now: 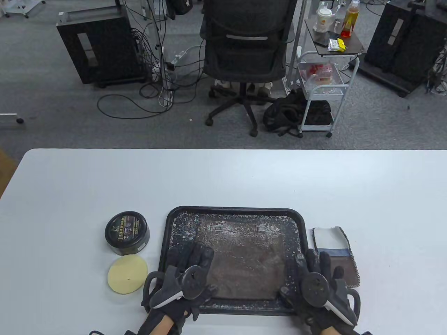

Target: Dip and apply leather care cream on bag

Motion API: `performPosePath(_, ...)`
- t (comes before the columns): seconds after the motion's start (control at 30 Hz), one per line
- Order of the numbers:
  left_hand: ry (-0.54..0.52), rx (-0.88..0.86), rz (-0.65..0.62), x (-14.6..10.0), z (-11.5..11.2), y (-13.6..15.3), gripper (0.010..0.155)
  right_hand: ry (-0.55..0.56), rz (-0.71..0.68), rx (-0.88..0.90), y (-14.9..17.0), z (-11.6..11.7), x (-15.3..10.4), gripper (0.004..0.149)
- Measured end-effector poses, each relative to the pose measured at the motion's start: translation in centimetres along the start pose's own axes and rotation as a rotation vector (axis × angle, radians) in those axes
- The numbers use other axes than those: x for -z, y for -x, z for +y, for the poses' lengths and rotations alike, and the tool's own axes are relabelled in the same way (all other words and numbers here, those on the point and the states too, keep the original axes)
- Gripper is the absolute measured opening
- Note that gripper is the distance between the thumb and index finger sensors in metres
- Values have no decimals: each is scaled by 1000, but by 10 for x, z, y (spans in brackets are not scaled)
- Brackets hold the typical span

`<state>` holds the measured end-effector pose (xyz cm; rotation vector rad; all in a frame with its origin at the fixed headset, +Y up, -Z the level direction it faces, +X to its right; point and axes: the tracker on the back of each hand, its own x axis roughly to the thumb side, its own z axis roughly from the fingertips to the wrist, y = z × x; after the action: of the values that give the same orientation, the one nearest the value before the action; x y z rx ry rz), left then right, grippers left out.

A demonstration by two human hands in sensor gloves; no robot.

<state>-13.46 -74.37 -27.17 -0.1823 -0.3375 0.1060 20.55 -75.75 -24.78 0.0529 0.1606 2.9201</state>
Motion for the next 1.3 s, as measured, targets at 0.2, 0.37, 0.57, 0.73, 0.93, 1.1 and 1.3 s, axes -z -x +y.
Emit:
performPosePath(0.2,-7,-6,1,0,1,1,93,16,-15,4,0,0,1,93)
performPosePath(0.37,1,-13,8,0,1,3,92,35,-28,7,0,-1,2,93)
performPosePath(0.57,12,-28,29,0,1,8,91,159,-38,97,10,-18,-4,94)
performPosePath(0.73,3,-53,44,-3,4,12,90,339,23,168,35,-40,-18,88)
performPosePath(0.93,10,-64,60,-4,4,16,89,217,201,149,67,-33,-8,83)
performPosePath(1.1,29,-68,60,-4,4,15,89,107,253,112,74,-19,10,86)
performPosePath(1.3,37,-73,62,-4,5,15,88,-17,257,122,78,-5,31,88)
